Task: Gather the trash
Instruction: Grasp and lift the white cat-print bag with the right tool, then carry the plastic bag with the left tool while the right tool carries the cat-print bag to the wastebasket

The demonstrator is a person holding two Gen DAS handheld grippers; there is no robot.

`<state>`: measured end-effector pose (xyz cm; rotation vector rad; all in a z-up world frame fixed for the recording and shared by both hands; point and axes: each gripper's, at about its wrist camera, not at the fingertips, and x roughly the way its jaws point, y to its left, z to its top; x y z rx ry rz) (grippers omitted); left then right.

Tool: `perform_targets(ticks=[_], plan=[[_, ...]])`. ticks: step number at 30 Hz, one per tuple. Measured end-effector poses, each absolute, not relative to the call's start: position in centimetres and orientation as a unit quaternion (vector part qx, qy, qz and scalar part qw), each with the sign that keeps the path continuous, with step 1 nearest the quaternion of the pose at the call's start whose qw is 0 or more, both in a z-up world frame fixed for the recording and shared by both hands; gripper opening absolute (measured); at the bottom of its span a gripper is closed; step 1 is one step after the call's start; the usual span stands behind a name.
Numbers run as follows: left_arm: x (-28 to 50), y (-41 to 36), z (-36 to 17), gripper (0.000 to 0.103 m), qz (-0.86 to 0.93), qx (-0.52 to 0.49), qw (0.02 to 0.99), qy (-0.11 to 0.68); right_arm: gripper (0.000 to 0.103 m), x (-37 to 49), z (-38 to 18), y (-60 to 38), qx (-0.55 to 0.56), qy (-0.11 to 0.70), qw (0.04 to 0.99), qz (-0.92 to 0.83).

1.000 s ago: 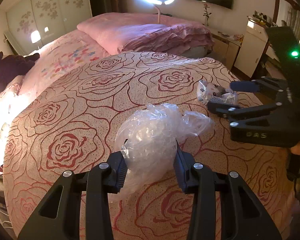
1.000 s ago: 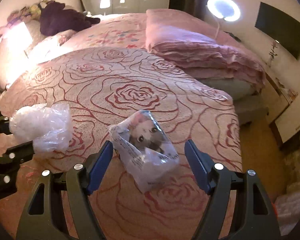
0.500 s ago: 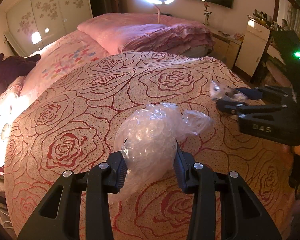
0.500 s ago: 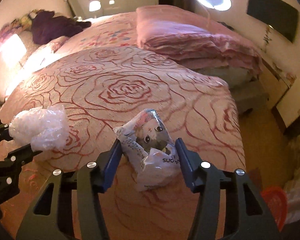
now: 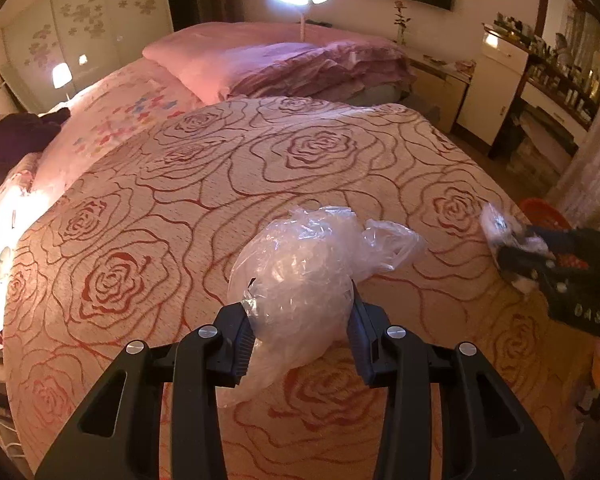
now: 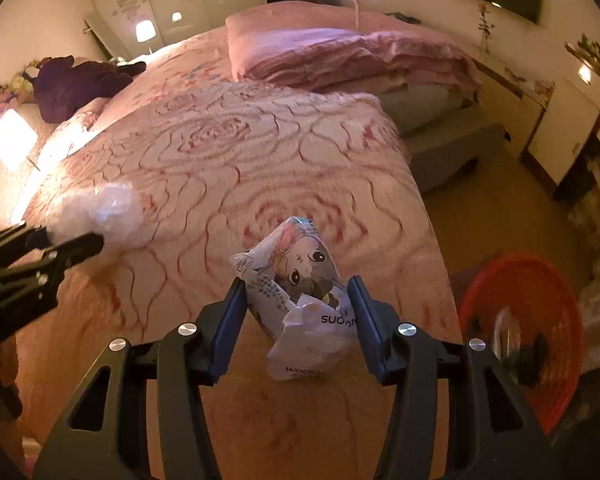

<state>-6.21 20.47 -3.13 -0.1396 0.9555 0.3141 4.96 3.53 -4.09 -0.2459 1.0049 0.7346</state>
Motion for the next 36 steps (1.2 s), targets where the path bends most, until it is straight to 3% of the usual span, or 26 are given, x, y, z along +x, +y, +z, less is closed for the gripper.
perform_targets(ticks=[4, 9, 16, 27, 36], plan=[[-6.7, 19.5, -3.1, 0.038, 0.142, -0.063, 0.874, 0.461, 0.053, 2.9, -4.4, 1.9, -0.123, 0.469, 0.807, 0.338], [-6.8, 18.4, -3.2, 0.038, 0.139, -0.054, 0.873, 0.464, 0.065, 1.7, -4.5, 1.1, -0.129, 0.464, 0.803, 0.351], [-6.7, 18.1, -3.3, 0.038, 0.14, -0.053, 0.872, 0.466, 0.066, 1.6, -4.3, 1.6, -0.145, 0.446, 0.803, 0.367], [-6.5, 17.4, -3.2, 0.038, 0.139, -0.046, 0.87, 0.47, 0.045, 2.1, -4.0, 0.7, -0.112, 0.452, 0.809, 0.359], [-5.8, 16.2, -2.6, 0.038, 0.108, -0.063, 0.874, 0.47, 0.041, 2.7, -3.0, -1.1, -0.082, 0.446, 0.823, 0.342]])
